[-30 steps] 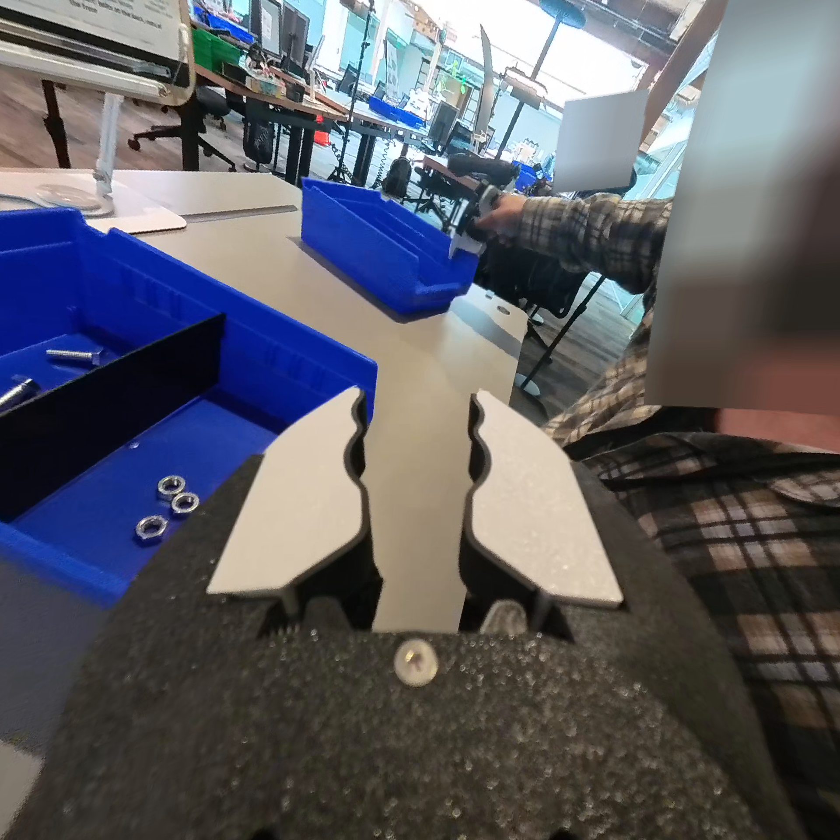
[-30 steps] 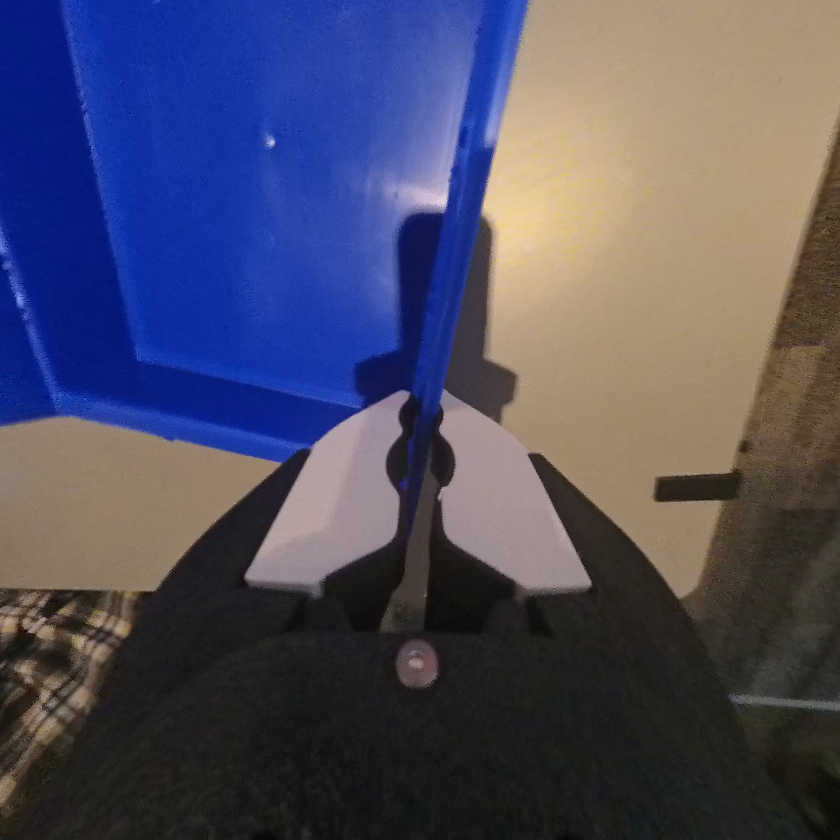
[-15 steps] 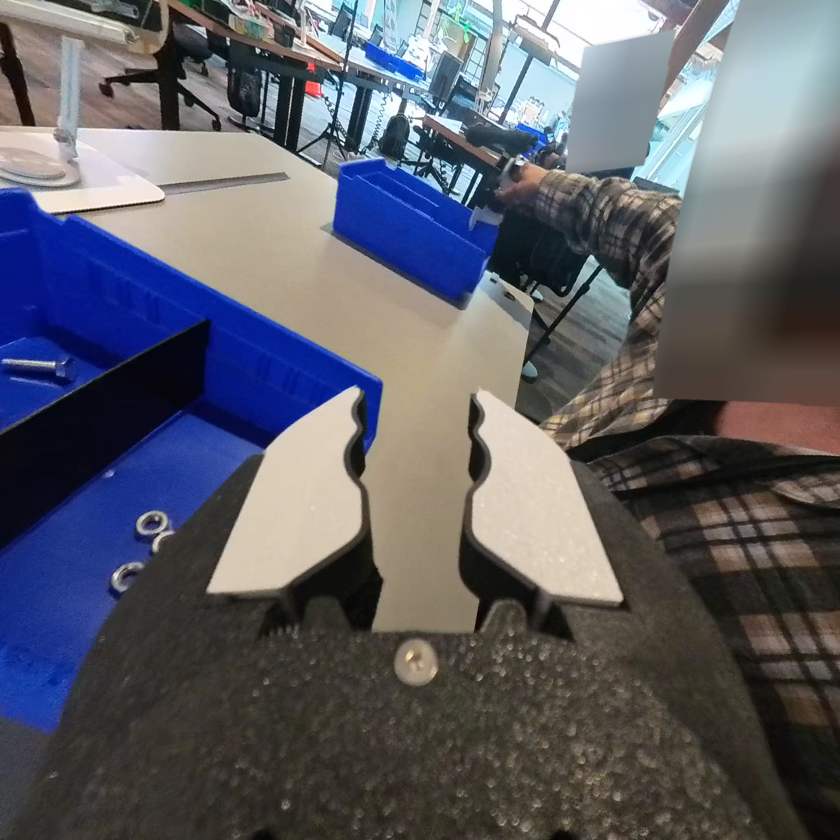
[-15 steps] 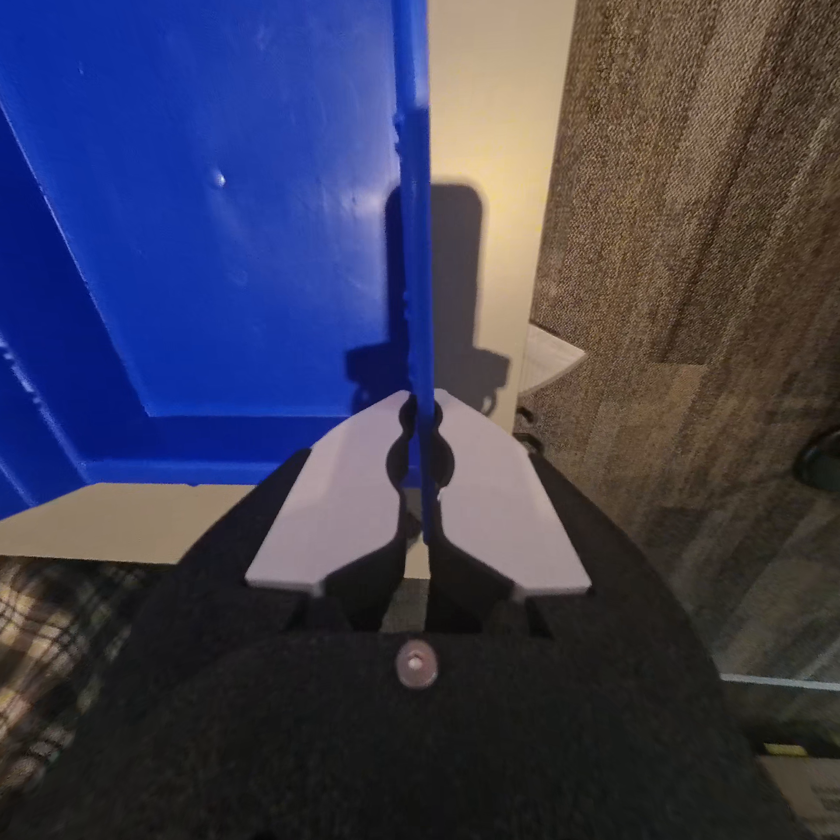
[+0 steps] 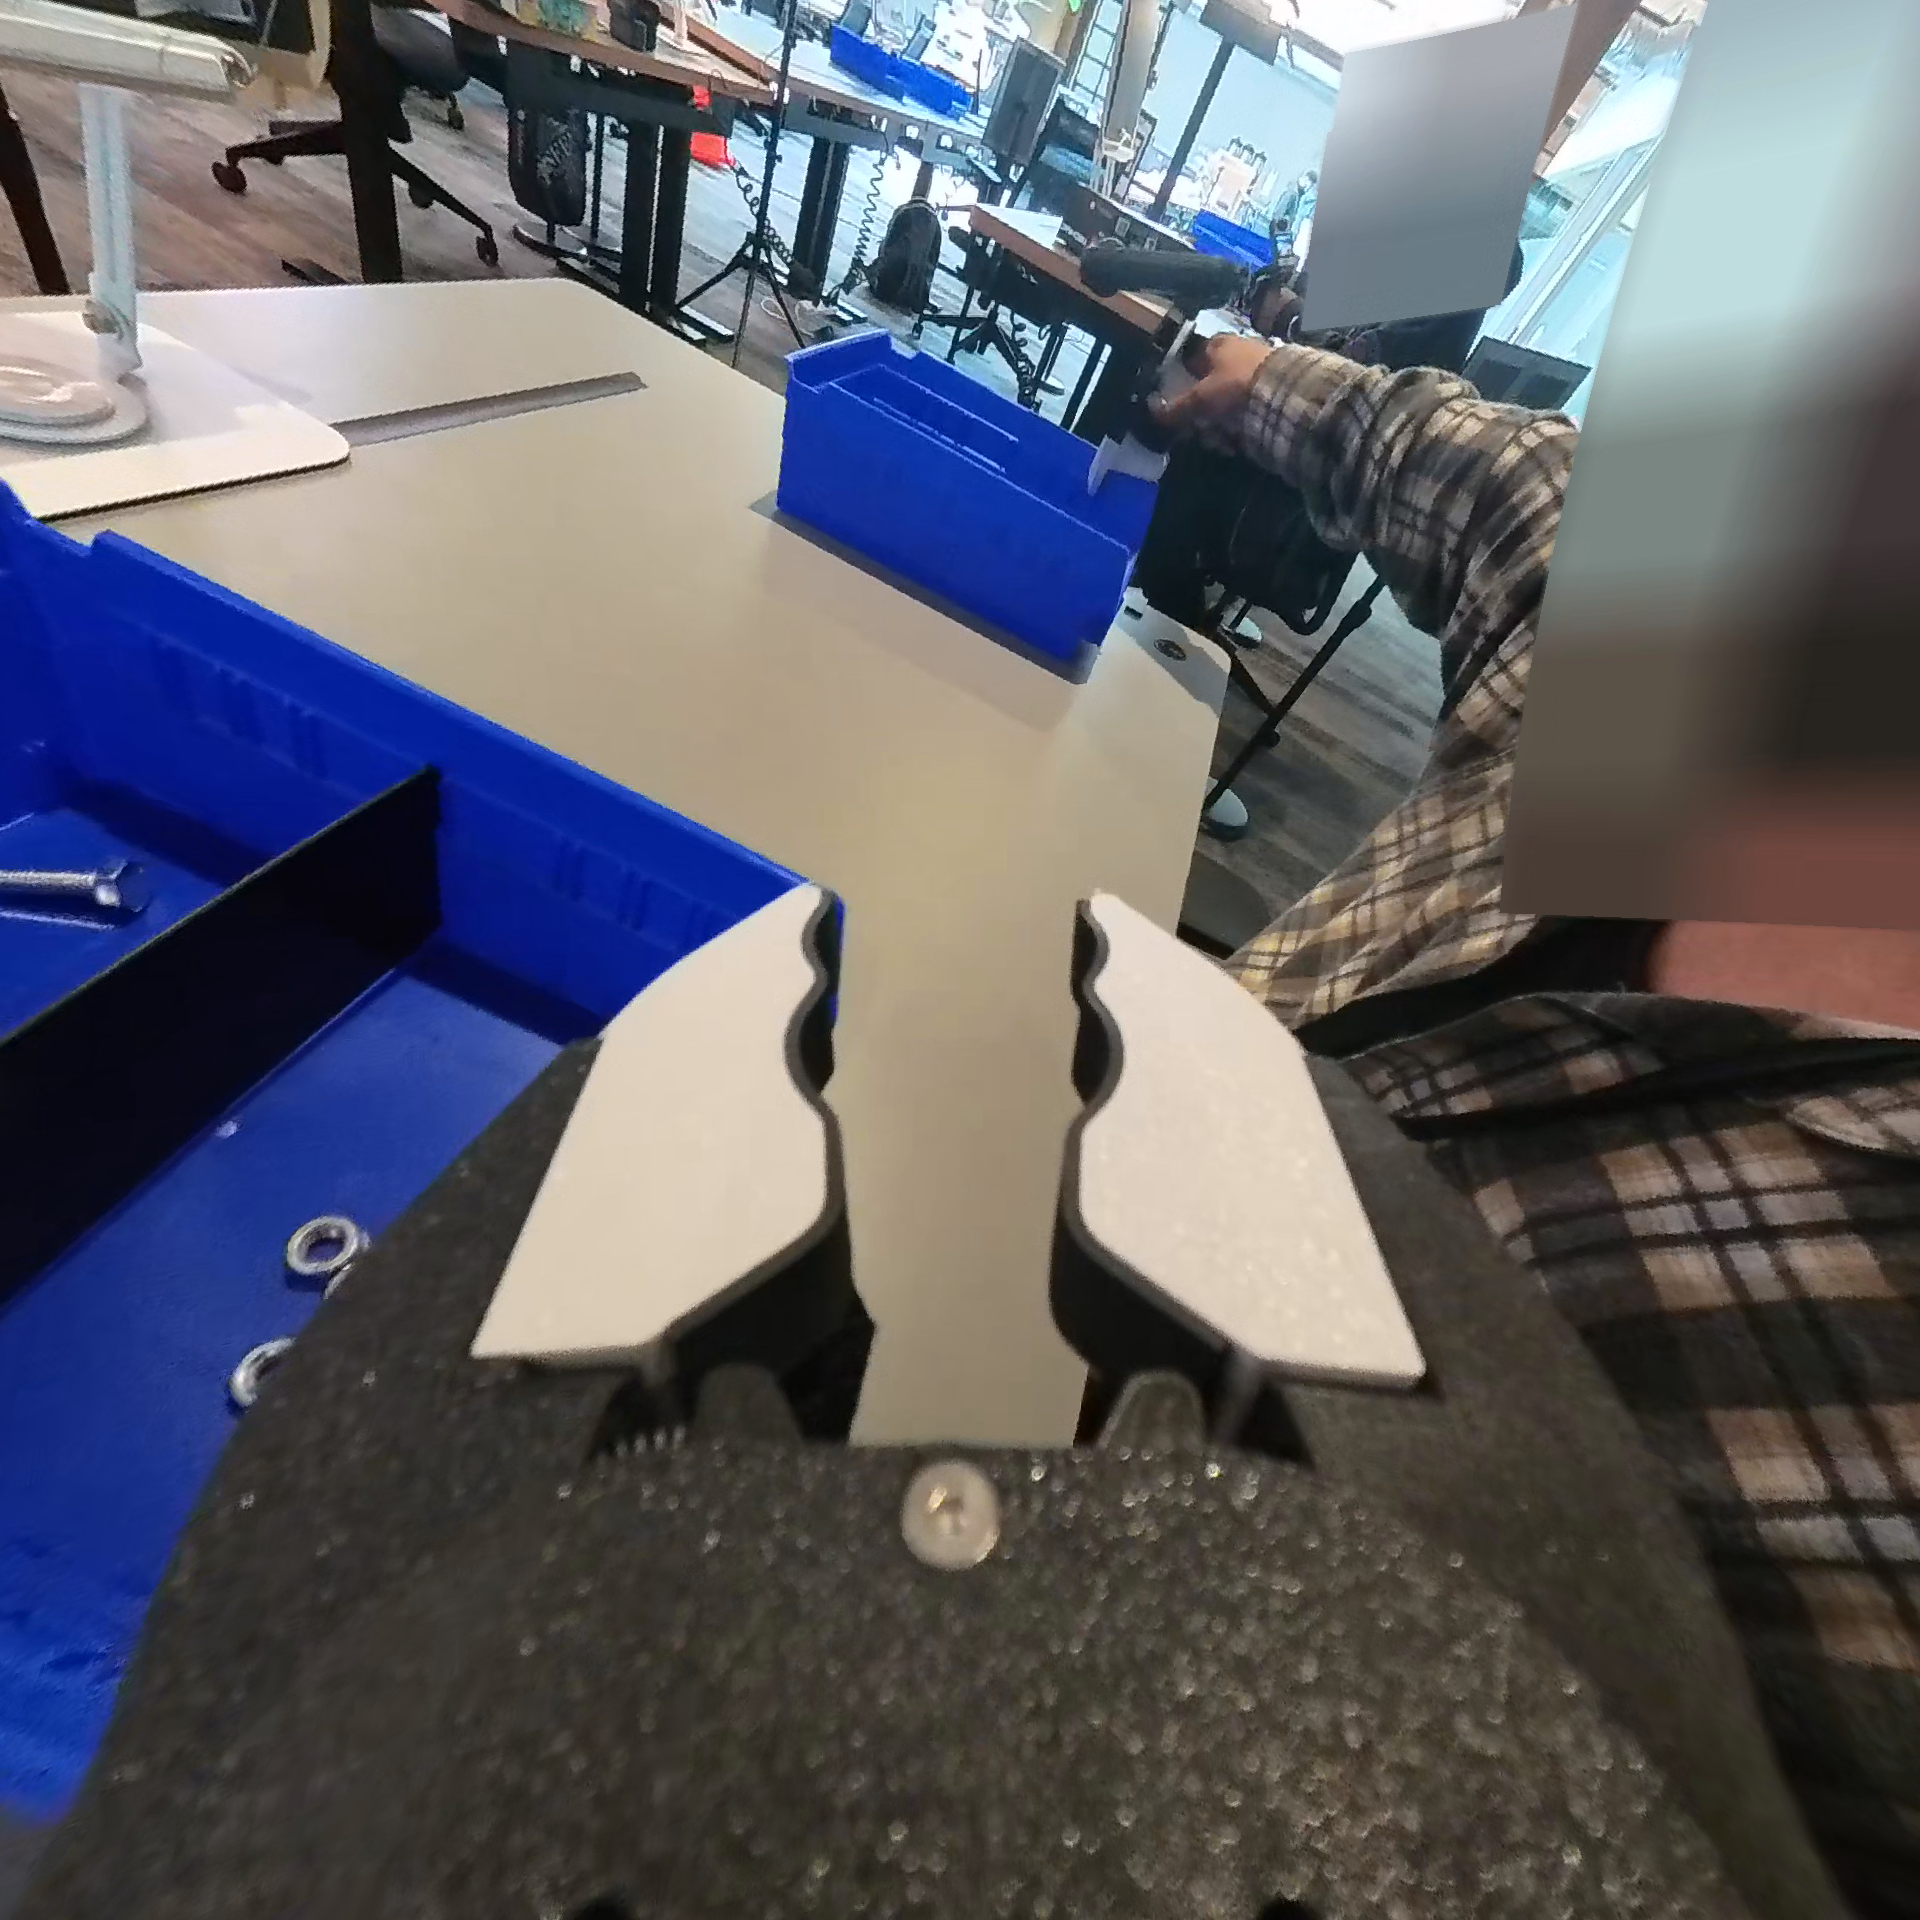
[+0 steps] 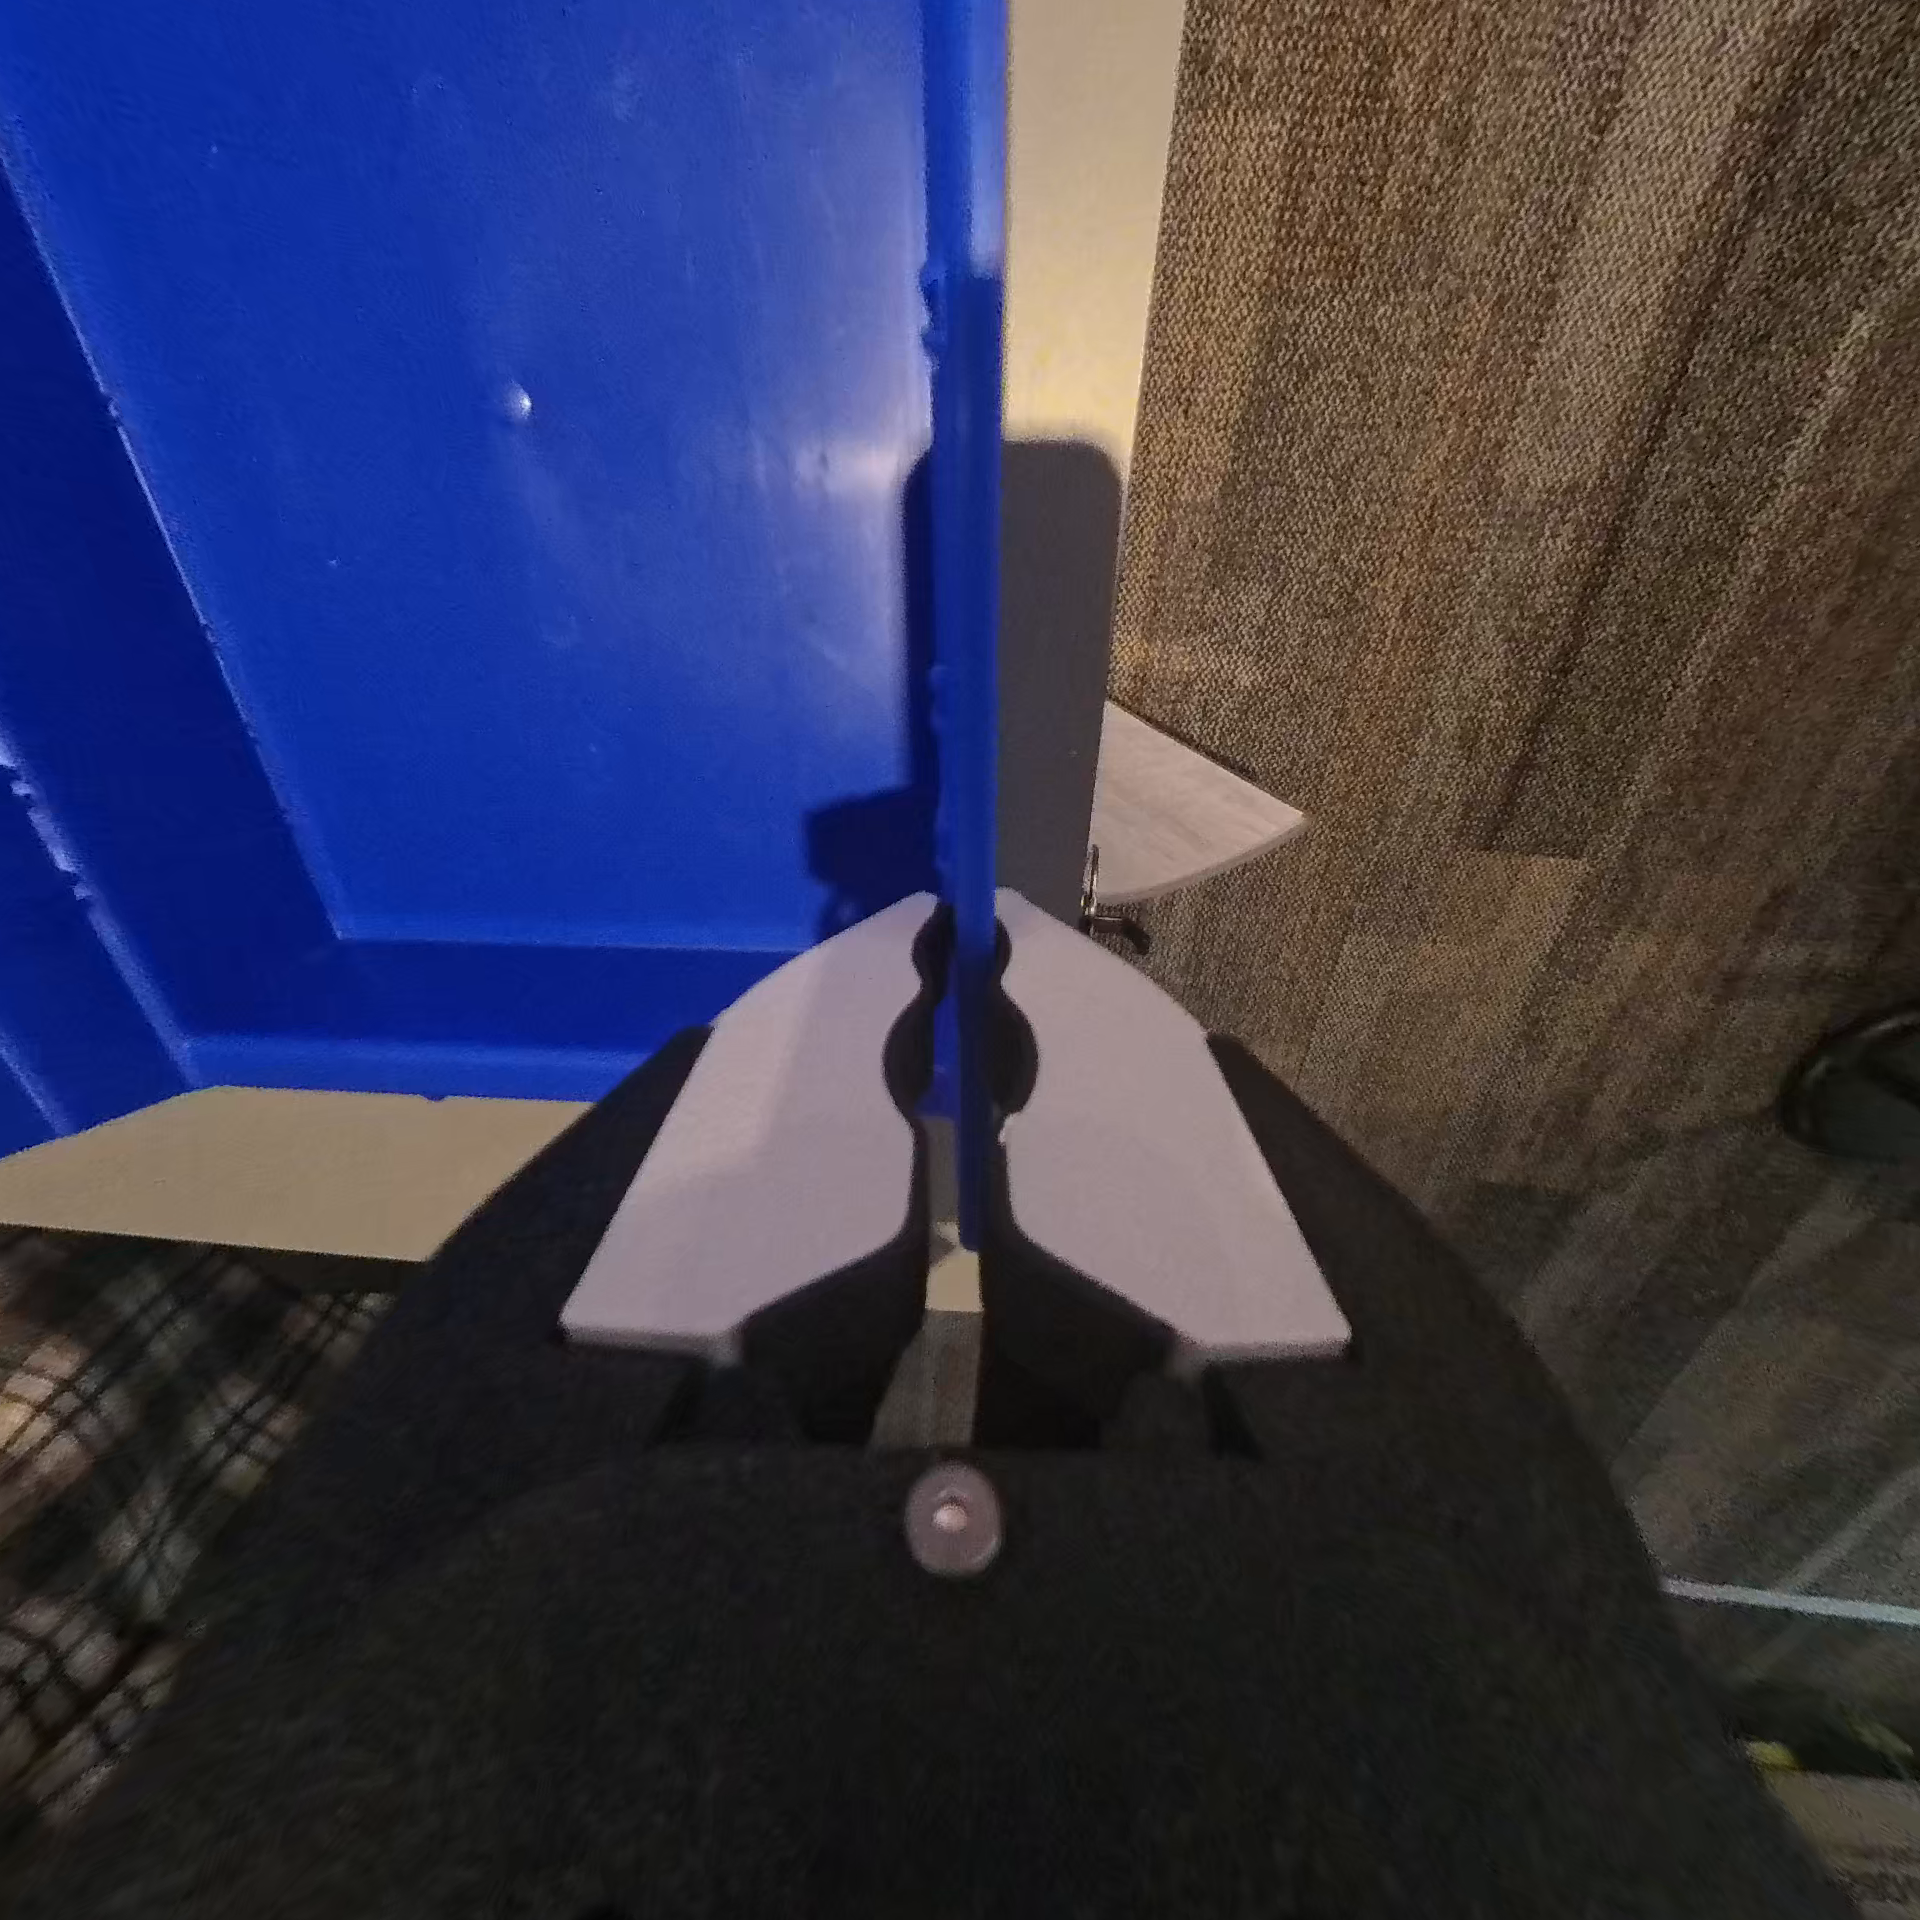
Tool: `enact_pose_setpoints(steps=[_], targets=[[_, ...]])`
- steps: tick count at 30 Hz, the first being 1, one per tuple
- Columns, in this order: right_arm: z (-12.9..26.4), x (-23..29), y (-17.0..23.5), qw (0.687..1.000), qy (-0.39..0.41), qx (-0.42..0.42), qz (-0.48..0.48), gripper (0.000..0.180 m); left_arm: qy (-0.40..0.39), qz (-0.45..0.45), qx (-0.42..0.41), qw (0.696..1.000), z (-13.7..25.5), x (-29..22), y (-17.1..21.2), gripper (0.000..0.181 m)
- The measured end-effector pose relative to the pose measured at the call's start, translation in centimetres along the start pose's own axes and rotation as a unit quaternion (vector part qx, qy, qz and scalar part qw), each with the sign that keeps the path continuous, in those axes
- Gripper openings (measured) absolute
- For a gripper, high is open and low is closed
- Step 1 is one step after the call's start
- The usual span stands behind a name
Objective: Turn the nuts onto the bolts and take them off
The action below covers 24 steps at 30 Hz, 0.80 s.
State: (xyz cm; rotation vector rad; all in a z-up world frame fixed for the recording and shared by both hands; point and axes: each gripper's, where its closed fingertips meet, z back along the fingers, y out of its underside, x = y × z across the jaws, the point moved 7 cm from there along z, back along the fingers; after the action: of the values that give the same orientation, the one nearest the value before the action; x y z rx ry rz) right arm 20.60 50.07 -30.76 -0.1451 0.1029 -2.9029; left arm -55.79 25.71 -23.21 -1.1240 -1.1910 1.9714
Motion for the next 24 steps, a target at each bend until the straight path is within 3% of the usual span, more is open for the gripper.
enact_pose_setpoints(steps=[7, 10, 12, 15, 18, 20, 22, 24], targets=[[0.1, -0.2, 0.1, 1.000, 0.005, -0.002, 0.011, 0.004, 0.000, -0.003, 0.003, 1.000, 0.2, -0.3, 0.3, 0.043], [1.5, -0.3, 0.0, 0.999, 0.036, -0.023, 0.023, 0.038, -0.009, -0.002, -0.005, 1.000, 0.7, -0.3, 0.2, 0.043], [4.4, 0.7, -1.0, 0.992, 0.025, -0.121, 0.035, 0.045, -0.019, -0.001, -0.010, 1.000, 1.2, -0.1, 0.0, 0.043], [10.1, 5.8, -2.3, 0.939, -0.031, -0.332, 0.080, 0.048, -0.038, 0.000, -0.015, 0.999, 1.6, 0.6, -0.3, 0.045], [13.7, 12.9, -1.9, 0.865, -0.025, -0.480, 0.143, 0.076, -0.058, 0.003, -0.014, 0.998, 1.7, 1.8, -0.8, 0.046], [14.2, 17.9, -1.1, 0.823, -0.009, -0.534, 0.190, 0.087, -0.073, 0.004, -0.016, 0.997, 1.8, 2.8, -1.1, 0.048], [13.3, 22.5, -0.4, 0.790, 0.007, -0.573, 0.219, 0.087, -0.091, 0.007, -0.016, 0.996, 2.0, 3.8, -1.3, 0.050], [11.1, 26.6, -0.2, 0.782, -0.012, -0.574, 0.243, 0.088, -0.123, 0.011, -0.008, 0.992, 2.2, 5.1, -1.4, 0.056]])
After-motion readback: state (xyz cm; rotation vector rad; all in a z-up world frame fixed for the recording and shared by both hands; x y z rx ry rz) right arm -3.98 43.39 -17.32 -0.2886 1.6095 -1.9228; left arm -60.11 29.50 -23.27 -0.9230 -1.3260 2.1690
